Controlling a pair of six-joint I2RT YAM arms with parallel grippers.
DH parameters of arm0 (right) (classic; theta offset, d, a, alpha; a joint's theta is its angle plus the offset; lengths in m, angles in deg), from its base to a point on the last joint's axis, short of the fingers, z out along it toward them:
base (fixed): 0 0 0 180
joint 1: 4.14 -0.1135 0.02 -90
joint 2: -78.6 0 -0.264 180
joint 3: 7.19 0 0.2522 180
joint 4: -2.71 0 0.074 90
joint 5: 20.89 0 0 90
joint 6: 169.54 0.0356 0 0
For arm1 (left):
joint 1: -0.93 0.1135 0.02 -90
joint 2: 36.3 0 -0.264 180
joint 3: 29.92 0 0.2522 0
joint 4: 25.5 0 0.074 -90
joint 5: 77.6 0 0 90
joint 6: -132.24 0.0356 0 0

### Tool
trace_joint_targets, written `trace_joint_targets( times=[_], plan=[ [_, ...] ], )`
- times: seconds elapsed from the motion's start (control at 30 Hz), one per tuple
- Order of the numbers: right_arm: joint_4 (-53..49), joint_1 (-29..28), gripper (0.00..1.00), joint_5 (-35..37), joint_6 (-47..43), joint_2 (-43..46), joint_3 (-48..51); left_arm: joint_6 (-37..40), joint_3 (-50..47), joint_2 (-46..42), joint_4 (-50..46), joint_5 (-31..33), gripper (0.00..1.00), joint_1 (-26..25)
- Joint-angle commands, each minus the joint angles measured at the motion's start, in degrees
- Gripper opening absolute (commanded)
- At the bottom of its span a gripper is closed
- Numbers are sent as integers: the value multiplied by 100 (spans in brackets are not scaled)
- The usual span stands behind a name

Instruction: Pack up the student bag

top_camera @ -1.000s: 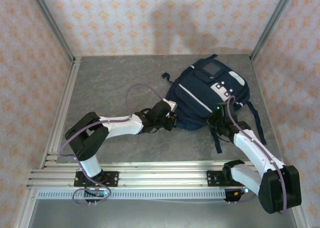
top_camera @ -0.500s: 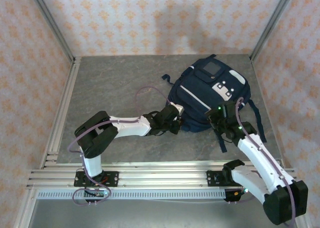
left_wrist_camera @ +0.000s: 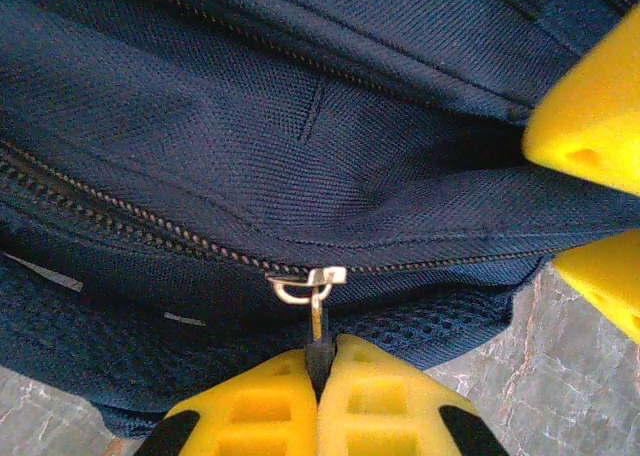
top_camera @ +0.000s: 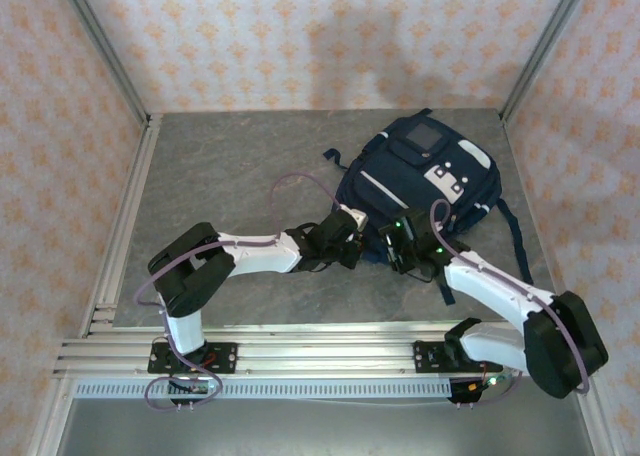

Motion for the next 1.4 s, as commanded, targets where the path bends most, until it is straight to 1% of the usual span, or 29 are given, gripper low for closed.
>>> trace_joint_targets(
  times=[0.0,0.07,0.1,0.17,0.23,0.3,0.33,0.5,0.73,0.93,1.13,1.3,1.37],
  plan=[
    [214,-94,49,556,218,-298,-225,-68,-21,-184,78,-36,0,-114],
    [263,-130,46,639,199,-485,-225,-43,12,-183,50,-7,0,-114],
    [223,-131,42,670,181,-584,-240,-34,30,-183,32,34,0,-115],
    [280,-137,30,685,12,-737,-242,4,67,-175,-17,93,0,-105],
    [229,-140,15,740,-179,-790,-245,21,79,-182,-62,163,0,-67],
    [404,-131,2,730,-559,-757,-164,-13,59,-200,-100,210,0,18],
    [378,-135,0,719,-718,-746,-164,-38,39,-222,-100,217,0,64],
    [388,-131,0,312,-1687,-778,-148,-68,-129,-365,-131,333,0,285],
    [20,-136,0,166,-2266,-564,81,-55,-264,-447,-144,422,0,530],
    [-626,-132,0,362,-2663,-158,153,-31,-256,-425,-133,440,0,749],
    [-1153,-131,0,477,-2848,118,92,38,-7,-394,-311,535,0,914],
    [-1829,-115,0,905,-2928,394,39,-78,14,-437,-386,659,0,1075],
    [-2109,-20,0,1099,-2980,556,35,-113,-13,-432,-363,623,0,1099]
  ],
)
